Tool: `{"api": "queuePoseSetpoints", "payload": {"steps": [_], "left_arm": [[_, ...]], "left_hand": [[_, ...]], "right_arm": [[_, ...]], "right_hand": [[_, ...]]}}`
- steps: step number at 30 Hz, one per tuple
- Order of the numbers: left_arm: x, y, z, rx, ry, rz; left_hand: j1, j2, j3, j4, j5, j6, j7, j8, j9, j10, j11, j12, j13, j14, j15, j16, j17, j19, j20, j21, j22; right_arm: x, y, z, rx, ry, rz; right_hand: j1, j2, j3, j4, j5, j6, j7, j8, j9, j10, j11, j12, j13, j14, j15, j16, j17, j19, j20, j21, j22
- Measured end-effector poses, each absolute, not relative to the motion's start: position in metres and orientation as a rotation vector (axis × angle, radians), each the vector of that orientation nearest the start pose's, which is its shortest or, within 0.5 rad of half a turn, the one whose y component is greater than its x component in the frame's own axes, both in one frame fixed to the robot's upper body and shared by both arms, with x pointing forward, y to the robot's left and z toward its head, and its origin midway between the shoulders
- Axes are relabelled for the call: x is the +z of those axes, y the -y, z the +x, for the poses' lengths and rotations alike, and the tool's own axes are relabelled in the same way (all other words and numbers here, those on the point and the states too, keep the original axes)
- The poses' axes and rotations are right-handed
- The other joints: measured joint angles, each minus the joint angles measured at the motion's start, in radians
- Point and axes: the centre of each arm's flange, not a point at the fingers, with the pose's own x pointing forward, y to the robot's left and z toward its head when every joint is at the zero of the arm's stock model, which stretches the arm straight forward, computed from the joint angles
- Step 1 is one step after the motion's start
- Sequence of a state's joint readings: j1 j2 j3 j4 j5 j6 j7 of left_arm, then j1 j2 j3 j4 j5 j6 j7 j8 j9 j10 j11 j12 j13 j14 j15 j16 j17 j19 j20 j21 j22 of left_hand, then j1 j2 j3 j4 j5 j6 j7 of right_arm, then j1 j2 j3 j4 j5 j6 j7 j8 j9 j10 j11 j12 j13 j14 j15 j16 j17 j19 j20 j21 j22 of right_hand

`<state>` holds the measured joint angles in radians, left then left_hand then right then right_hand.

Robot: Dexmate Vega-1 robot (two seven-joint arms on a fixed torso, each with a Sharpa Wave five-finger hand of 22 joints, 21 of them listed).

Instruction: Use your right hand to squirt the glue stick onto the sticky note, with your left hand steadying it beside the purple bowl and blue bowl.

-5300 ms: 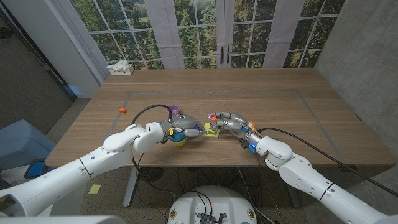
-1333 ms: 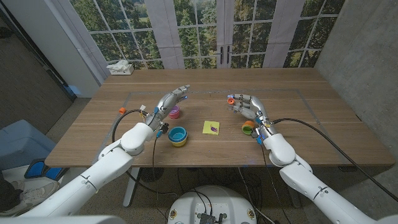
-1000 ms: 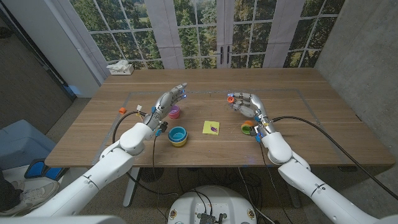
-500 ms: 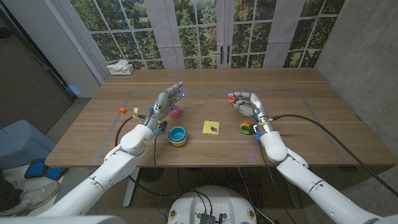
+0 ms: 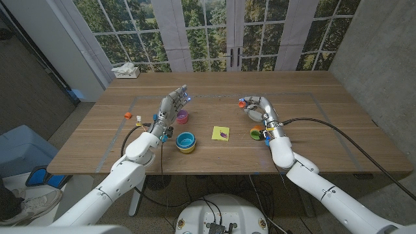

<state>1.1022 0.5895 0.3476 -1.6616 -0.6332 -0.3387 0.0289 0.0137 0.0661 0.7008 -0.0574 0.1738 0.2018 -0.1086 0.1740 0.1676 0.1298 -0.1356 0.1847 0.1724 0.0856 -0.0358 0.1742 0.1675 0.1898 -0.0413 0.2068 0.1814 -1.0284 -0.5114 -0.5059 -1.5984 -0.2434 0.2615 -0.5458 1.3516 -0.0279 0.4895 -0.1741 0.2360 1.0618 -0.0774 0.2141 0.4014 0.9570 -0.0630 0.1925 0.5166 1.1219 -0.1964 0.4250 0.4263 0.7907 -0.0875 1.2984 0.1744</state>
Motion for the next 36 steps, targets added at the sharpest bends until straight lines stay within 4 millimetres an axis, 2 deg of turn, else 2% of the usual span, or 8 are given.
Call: {"api": "queuePoseSetpoints", "payload": {"steps": [3, 9, 10, 16, 21, 32, 36], "left_arm": [[-0.058, -0.249, 0.57, -0.316, 0.669, -0.067], [-0.057, -0.249, 0.57, -0.324, 0.673, -0.084], [-0.06, -0.251, 0.569, -0.32, 0.669, -0.095], [-0.062, -0.253, 0.569, -0.325, 0.669, -0.111], [-0.063, -0.254, 0.569, -0.331, 0.671, -0.128], [-0.066, -0.257, 0.568, -0.332, 0.672, -0.139], [-0.067, -0.257, 0.567, -0.331, 0.673, -0.139]], "left_hand": [[0.0, 0.0, -0.004, -0.004, 0.0, 0.0, 0.0, 0.0, 0.0, 0.0, 0.0, 0.0, 0.0, 0.0, 0.0, 0.0, 0.0, 0.0, 0.0, 0.0, 0.0], [0.0, 0.0, -0.004, -0.004, 0.0, -0.005, 0.005, 0.0, 0.0, 0.0, 0.0, 0.0, 0.0, 0.0, 0.0, 0.0, 0.0, 0.0, 0.0, 0.0, 0.0], [0.0, 0.0, -0.004, -0.004, 0.0, -0.005, 0.005, 0.0, 0.0, 0.0, 0.0, 0.0, 0.0, 0.0, 0.0, 0.0, 0.0, 0.0, 0.0, 0.0, 0.0], [0.0, 0.0, -0.004, -0.004, 0.0, -0.009, 0.001, 0.0, 0.0, -0.005, -0.005, 0.0, 0.0, 0.0, 0.0, 0.0, 0.0, 0.0, 0.0, 0.0, 0.0], [0.0, 0.0, -0.007, -0.007, 0.0, -0.009, 0.001, 0.0, 0.0, -0.011, 0.0, 0.0, 0.0, 0.0, 0.0, 0.0, 0.0, 0.0, 0.0, 0.0, 0.0], [0.0, 0.0, -0.008, -0.008, 0.0, -0.014, 0.007, 0.0, 0.0, -0.011, 0.0, 0.0, 0.0, -0.005, -0.005, 0.0, 0.0, 0.0, 0.0, 0.0, 0.0], [0.0, 0.0, -0.008, -0.008, 0.0, -0.014, 0.007, 0.0, 0.0, -0.011, 0.0, 0.0, 0.0, -0.005, -0.005, 0.0, 0.0, 0.0, 0.0, 0.0, 0.0]], "right_arm": [[-0.071, 0.183, 0.573, -0.132, 0.867, -0.654], [-0.067, 0.17, 0.567, -0.102, 0.89, -0.652], [-0.072, 0.178, 0.575, -0.182, 0.839, -0.73], [-0.074, 0.177, 0.576, -0.218, 0.812, -0.783], [-0.072, 0.172, 0.575, -0.231, 0.8, -0.819], [-0.071, 0.164, 0.578, -0.258, 0.739, -0.933], [-0.069, 0.16, 0.579, -0.26, 0.731, -0.968]], "right_hand": [[0.0, 0.0, 0.0, 0.0, 0.0, 0.005, -0.005, -0.003, -0.004, 0.0, 0.0, 0.0, -0.002, 0.0, 0.0, -0.004, 0.0, -0.004, -0.004, 0.004, 0.0], [0.0, 0.0, -0.004, 0.004, 0.0, 0.005, -0.005, -0.003, -0.004, 0.005, -0.006, 0.004, -0.005, 0.0, 0.0, -0.004, 0.0, -0.007, 0.0, 0.004, 0.0], [0.0, 0.0, -0.004, 0.004, 0.0, 0.005, -0.005, -0.003, -0.005, 0.005, -0.006, 0.004, -0.005, 0.0, 0.0, -0.004, 0.0, -0.007, 0.0, 0.004, 0.0], [0.0, 0.0, -0.005, 0.003, -0.004, 0.006, -0.005, -0.004, -0.006, 0.005, -0.006, 0.004, -0.005, 0.0, 0.0, -0.004, 0.0, -0.011, 0.004, 0.007, 0.0], [0.0, 0.0, -0.005, 0.003, -0.008, 0.009, -0.008, -0.005, -0.008, 0.004, -0.014, 0.004, -0.004, 0.0, 0.0, -0.004, 0.0, -0.014, 0.0, 0.011, 0.0], [0.0, 0.0, -0.012, 0.004, -0.008, 0.014, -0.014, -0.003, -0.012, 0.004, -0.015, 0.004, -0.01, 0.0, 0.0, -0.004, 0.003, -0.021, 0.007, 0.018, 0.0], [0.0, 0.0, -0.012, 0.004, -0.015, 0.014, -0.014, -0.003, -0.013, 0.004, -0.025, 0.004, -0.009, -0.004, 0.004, -0.004, 0.004, -0.025, 0.004, 0.022, 0.0]]}}
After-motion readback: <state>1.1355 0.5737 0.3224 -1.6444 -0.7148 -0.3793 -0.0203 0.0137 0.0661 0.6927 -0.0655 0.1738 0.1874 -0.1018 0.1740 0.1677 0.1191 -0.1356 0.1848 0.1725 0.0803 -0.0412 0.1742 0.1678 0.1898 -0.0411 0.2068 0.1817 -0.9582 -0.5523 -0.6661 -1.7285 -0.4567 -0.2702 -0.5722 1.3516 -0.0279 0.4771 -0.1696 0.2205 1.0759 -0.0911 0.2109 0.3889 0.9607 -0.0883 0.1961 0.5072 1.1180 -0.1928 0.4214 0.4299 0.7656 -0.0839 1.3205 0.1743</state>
